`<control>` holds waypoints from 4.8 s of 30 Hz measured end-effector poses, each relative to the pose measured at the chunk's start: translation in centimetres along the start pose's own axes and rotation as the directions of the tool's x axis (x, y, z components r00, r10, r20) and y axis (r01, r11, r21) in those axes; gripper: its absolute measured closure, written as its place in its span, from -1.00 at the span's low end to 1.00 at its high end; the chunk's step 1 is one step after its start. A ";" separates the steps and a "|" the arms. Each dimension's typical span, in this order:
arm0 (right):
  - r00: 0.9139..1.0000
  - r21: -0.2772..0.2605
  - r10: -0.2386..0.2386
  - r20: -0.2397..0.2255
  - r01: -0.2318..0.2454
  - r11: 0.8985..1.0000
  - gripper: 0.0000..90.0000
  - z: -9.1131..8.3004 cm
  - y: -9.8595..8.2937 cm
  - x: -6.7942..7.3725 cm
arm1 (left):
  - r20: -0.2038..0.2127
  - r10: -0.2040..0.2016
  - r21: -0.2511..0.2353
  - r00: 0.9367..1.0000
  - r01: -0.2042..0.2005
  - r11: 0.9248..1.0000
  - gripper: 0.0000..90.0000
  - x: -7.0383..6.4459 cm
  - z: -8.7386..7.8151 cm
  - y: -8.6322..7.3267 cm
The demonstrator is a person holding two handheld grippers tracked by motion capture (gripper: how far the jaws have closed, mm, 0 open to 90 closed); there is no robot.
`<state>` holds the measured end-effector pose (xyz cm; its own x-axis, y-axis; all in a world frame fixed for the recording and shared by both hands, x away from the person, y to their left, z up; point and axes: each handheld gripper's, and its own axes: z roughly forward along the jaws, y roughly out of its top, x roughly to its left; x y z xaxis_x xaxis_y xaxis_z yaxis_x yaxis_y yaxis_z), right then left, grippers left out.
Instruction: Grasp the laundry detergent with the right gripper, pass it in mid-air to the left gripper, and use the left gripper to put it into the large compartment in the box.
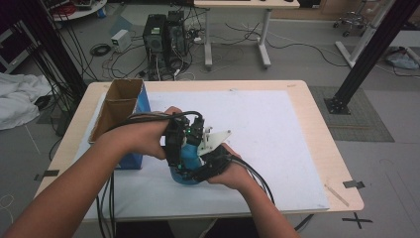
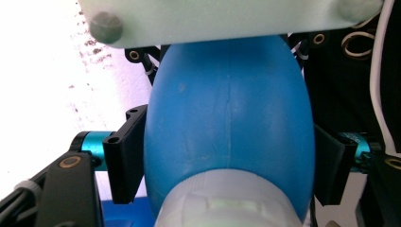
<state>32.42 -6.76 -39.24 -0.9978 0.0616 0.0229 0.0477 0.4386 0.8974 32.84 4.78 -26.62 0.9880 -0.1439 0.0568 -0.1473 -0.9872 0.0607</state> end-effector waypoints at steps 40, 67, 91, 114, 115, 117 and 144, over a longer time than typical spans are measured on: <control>0.999 -0.009 -0.023 0.029 0.023 1.000 -0.04 -0.1 0.6 0.7 | 0.007 -0.010 0.046 1.000 0.009 0.999 -0.13 -0.3 -0.8 0.6; 0.997 0.031 0.060 0.046 -0.061 0.998 -0.48 -3.9 0.2 0.1 | 0.004 -0.069 0.043 0.998 0.069 0.997 -0.14 0.7 -3.0 -0.2; 0.980 0.071 0.137 0.143 -0.148 0.986 -0.70 -9.0 -0.1 -1.6 | -0.001 -0.314 0.047 0.949 0.314 0.948 -0.14 3.7 -10.7 -4.4; 0.975 0.129 0.161 0.153 -0.181 0.975 -0.70 -9.2 -0.3 -2.4 | -0.021 -0.622 -0.006 0.783 0.622 0.783 -0.14 6.9 -16.1 -13.9; 0.975 0.129 0.161 0.153 -0.181 0.975 -0.70 -9.2 -0.3 -2.4 | -0.021 -0.622 -0.006 0.783 0.622 0.783 -0.14 6.9 -16.1 -13.9; 0.976 0.130 0.159 0.151 -0.179 0.975 -0.70 -9.1 -0.4 -2.5 | -0.025 -0.643 -0.006 0.765 0.643 0.766 -0.14 6.8 -16.3 -14.6; 0.976 0.156 0.151 0.154 -0.175 0.972 -0.70 -7.6 -0.6 -2.5 | -0.074 -0.810 0.025 0.582 0.813 0.582 -0.15 7.4 -10.8 -20.1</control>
<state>34.56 -14.00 -36.47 -0.9601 0.2648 0.0900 0.2283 0.5558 0.7994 42.57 24.35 -16.64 0.6907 0.7208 0.0581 0.7186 -0.6932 0.0563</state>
